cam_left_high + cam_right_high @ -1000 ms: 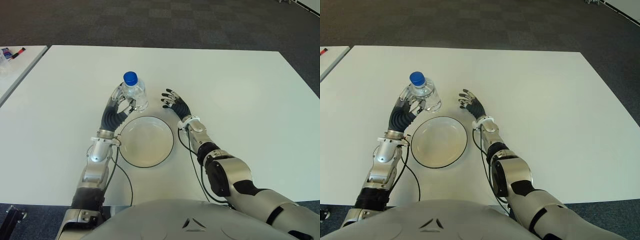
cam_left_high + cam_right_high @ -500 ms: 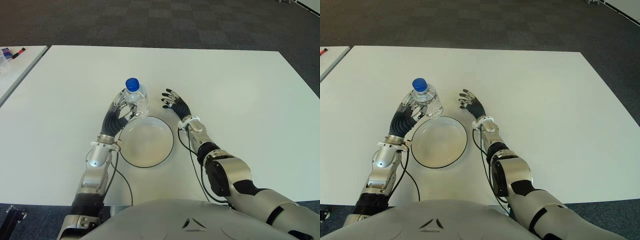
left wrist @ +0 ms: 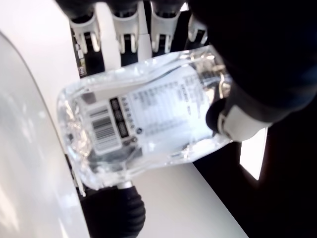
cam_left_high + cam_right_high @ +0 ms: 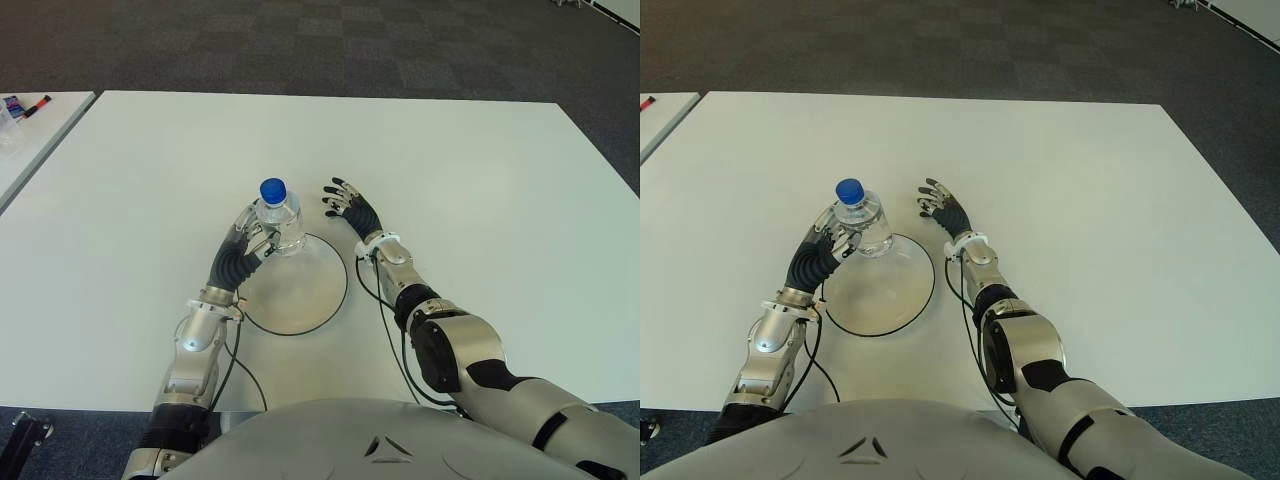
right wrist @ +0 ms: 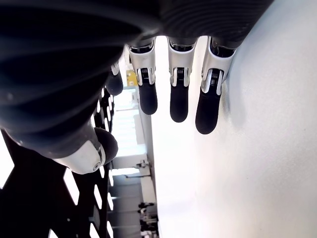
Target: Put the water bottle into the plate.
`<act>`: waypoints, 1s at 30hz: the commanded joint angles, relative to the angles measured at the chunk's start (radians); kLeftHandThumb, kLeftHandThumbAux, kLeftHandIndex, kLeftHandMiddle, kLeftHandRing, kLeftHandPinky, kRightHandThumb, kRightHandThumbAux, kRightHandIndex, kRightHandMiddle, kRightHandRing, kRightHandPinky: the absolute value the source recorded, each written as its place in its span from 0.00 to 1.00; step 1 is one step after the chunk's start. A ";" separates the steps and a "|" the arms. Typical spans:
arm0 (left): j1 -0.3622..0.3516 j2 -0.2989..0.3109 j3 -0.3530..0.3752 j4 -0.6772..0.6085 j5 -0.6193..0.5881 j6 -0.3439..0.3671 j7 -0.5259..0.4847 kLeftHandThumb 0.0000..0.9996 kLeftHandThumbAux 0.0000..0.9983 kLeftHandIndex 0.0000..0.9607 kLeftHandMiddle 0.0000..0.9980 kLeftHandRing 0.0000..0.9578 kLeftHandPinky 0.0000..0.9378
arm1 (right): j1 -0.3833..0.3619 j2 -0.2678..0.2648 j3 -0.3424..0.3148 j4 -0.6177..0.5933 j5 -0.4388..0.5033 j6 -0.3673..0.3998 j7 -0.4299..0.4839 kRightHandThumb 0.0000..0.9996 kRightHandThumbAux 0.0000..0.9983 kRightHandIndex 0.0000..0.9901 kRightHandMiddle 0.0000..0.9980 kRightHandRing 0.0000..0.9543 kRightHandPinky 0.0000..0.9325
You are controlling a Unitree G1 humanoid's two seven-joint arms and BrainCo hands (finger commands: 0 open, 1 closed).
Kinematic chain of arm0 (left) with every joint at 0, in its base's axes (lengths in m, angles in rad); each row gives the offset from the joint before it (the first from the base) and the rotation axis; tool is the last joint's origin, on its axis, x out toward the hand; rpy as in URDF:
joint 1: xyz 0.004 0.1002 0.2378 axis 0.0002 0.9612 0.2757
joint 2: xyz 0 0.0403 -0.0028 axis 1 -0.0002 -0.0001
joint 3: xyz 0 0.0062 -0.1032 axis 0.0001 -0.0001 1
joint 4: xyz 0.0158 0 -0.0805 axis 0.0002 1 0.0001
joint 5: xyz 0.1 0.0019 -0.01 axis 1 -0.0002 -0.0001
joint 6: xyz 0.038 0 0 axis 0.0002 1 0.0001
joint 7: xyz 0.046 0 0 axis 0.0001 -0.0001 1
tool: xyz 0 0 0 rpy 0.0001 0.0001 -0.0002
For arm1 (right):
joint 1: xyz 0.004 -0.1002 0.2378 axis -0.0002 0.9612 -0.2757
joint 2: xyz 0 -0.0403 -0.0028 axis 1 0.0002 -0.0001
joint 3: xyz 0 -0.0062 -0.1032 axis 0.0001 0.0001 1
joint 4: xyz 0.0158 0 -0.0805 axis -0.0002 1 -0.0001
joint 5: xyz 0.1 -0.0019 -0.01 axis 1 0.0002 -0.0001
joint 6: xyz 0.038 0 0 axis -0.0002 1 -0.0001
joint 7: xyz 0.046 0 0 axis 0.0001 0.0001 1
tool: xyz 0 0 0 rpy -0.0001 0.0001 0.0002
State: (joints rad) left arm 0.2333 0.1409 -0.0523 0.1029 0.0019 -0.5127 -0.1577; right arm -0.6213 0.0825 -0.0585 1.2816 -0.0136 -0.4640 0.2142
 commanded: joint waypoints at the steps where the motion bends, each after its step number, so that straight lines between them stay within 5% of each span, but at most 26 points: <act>1: 0.015 -0.007 -0.002 0.025 -0.001 -0.027 -0.005 0.95 0.65 0.40 0.52 0.57 0.75 | 0.033 0.044 0.001 0.052 -0.015 0.077 -0.007 0.12 0.66 0.04 0.17 0.21 0.26; 30: 0.044 -0.005 0.005 0.093 0.058 -0.050 0.023 0.95 0.65 0.40 0.53 0.57 0.75 | 0.029 0.043 0.004 0.050 -0.017 0.078 -0.013 0.14 0.67 0.05 0.19 0.24 0.29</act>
State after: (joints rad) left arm 0.2715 0.1375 -0.0514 0.1787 0.0513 -0.5572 -0.1482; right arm -0.6239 0.0820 -0.0581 1.2840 -0.0138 -0.4607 0.2122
